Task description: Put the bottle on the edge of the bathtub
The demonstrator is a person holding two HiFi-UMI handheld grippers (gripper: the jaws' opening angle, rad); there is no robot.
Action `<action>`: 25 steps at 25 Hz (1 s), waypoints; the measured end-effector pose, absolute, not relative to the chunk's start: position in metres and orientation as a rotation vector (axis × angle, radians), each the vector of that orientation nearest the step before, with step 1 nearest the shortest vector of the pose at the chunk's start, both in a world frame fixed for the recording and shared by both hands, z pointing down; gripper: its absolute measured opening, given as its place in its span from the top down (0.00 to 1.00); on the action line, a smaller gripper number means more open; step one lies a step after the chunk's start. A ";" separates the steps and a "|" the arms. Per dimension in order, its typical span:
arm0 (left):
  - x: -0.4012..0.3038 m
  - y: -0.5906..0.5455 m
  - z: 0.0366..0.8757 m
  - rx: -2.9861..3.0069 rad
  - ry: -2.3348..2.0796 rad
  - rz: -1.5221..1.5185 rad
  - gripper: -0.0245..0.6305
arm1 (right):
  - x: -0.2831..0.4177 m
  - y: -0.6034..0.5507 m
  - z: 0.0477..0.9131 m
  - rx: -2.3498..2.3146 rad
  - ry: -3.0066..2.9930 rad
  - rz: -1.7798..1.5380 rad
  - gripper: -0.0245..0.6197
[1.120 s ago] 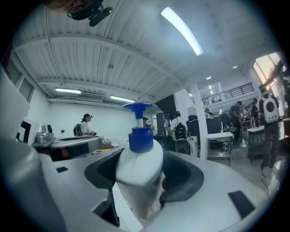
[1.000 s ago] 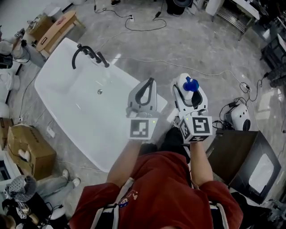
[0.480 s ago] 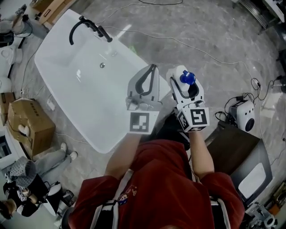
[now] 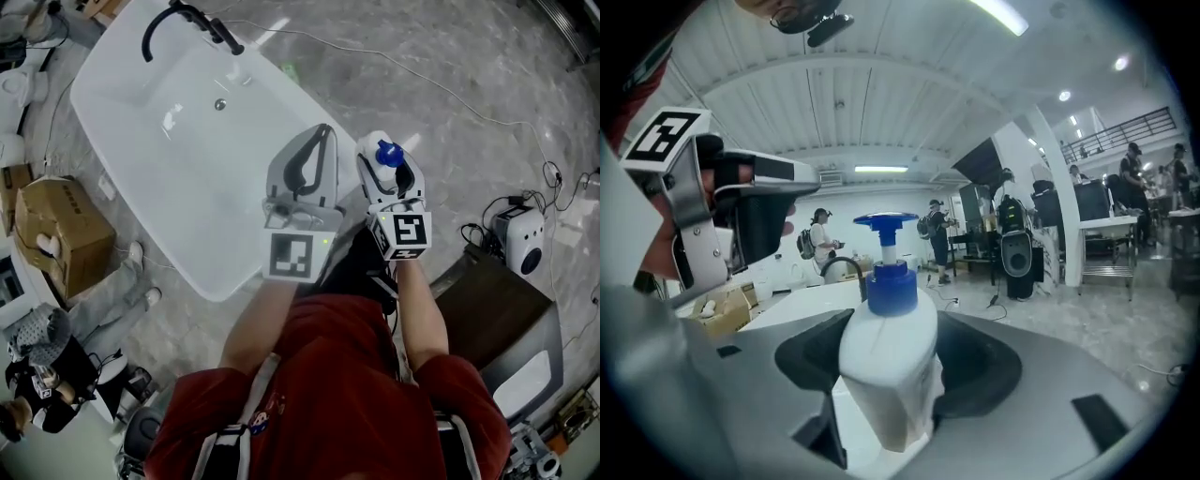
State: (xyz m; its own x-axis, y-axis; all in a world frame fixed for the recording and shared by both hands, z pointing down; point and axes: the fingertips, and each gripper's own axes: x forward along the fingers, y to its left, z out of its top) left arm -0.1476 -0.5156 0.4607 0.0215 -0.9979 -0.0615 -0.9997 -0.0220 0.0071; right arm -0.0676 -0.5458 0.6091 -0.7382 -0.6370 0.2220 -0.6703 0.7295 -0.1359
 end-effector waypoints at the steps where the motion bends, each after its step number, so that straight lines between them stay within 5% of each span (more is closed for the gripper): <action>1: -0.148 -0.515 0.465 -2.213 2.177 0.075 0.93 | -0.068 -0.546 0.618 1.046 -2.762 0.316 0.53; 25: -0.167 -0.524 0.520 -2.244 2.235 -0.040 0.93 | -0.104 -0.544 0.737 0.882 -2.637 0.236 0.53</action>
State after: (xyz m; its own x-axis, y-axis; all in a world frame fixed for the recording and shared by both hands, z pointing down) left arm -0.1673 -0.5238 0.5203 0.0042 -0.9994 0.0357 -1.0000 -0.0042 0.0005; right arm -0.1044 -0.5436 0.7375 -0.7453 -0.5499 0.3771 -0.6080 0.7926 -0.0460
